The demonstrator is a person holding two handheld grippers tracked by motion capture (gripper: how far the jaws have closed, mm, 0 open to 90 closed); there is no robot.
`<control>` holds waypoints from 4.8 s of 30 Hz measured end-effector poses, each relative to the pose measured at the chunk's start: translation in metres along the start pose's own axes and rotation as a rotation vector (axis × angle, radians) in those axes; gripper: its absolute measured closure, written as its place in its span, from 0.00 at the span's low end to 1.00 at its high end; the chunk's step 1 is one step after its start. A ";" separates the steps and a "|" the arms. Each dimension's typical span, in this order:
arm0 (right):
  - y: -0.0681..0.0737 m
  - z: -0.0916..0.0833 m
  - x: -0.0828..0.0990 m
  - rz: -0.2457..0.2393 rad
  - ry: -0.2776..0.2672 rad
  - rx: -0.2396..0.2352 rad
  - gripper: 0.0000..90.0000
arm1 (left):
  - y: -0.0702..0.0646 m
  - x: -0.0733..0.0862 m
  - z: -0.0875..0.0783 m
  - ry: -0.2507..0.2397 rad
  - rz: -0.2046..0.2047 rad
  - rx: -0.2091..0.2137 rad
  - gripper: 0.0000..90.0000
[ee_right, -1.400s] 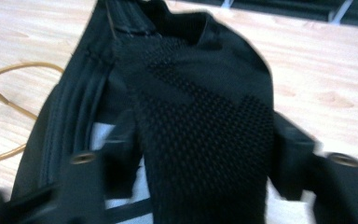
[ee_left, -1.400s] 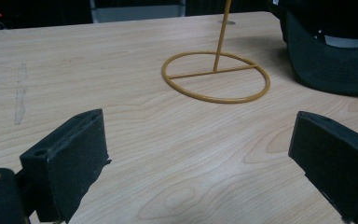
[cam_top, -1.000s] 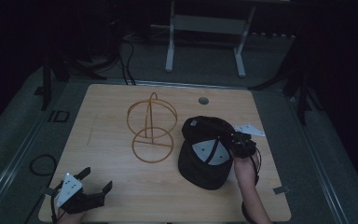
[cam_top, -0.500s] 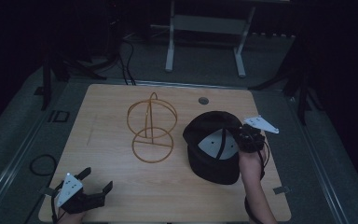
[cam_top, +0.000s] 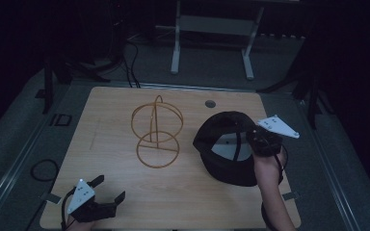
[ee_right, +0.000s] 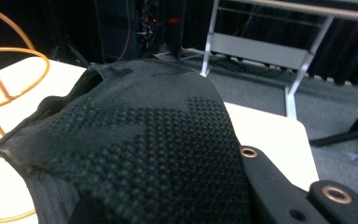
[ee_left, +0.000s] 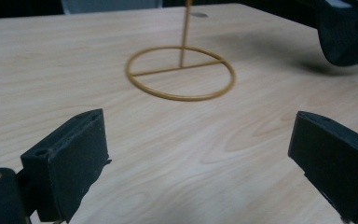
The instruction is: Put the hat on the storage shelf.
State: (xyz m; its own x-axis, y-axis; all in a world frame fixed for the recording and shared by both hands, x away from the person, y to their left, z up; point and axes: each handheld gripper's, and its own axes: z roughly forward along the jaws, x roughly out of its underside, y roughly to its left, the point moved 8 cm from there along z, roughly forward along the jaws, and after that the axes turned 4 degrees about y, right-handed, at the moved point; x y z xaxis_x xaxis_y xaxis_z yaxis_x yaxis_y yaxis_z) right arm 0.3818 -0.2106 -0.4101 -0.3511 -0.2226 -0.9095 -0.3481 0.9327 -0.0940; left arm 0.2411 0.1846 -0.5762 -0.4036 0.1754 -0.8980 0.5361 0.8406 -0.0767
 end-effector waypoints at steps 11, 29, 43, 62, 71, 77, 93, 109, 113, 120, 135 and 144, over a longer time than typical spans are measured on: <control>0.016 -0.023 0.004 -0.067 -0.018 -0.056 0.98 | -0.045 -0.015 0.018 0.076 0.042 0.124 0.07; 0.061 -0.036 0.023 -0.154 -0.022 -0.169 0.98 | -0.091 -0.071 0.046 0.064 0.081 0.237 0.09; 0.088 -0.041 0.019 -0.201 -0.044 -0.258 0.98 | -0.110 -0.105 0.069 0.058 0.119 0.235 0.13; 0.105 -0.046 0.021 -0.281 -0.071 -0.352 0.98 | -0.105 -0.120 0.072 0.011 0.107 0.219 0.67; 0.109 -0.044 0.027 -0.258 -0.060 -0.358 0.98 | -0.105 -0.129 0.066 -0.036 0.113 0.173 0.97; 0.107 -0.049 0.031 -0.234 -0.058 -0.367 0.94 | -0.108 -0.136 0.062 -0.061 0.105 0.188 0.98; 0.096 -0.056 0.056 -0.187 -0.025 -0.372 0.72 | -0.122 -0.159 0.053 -0.110 0.112 0.212 0.98; 0.092 -0.077 0.082 -0.252 0.042 -0.489 0.35 | -0.127 -0.168 0.049 -0.133 0.126 0.207 0.98; 0.092 -0.083 0.093 -0.276 0.072 -0.512 0.31 | -0.128 -0.169 0.048 -0.135 0.122 0.220 0.98; 0.091 -0.101 0.114 -0.312 0.113 -0.613 0.30 | -0.132 -0.175 0.041 -0.163 0.125 0.231 0.98; 0.042 -0.116 0.091 -0.389 0.022 -0.522 0.44 | -0.125 -0.174 0.026 -0.211 0.161 0.367 0.98; 0.069 -0.115 0.062 -0.499 -0.051 -0.581 0.53 | -0.136 -0.176 0.011 -0.253 0.218 0.577 0.98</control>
State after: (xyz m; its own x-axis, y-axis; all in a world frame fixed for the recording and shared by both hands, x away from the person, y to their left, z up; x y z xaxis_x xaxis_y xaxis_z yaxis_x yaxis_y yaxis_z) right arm 0.2360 -0.1924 -0.4267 0.0036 -0.5517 -0.8341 -0.8608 0.4228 -0.2834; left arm 0.2476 0.0338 -0.4128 -0.0926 0.1258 -0.9877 0.9250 0.3780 -0.0386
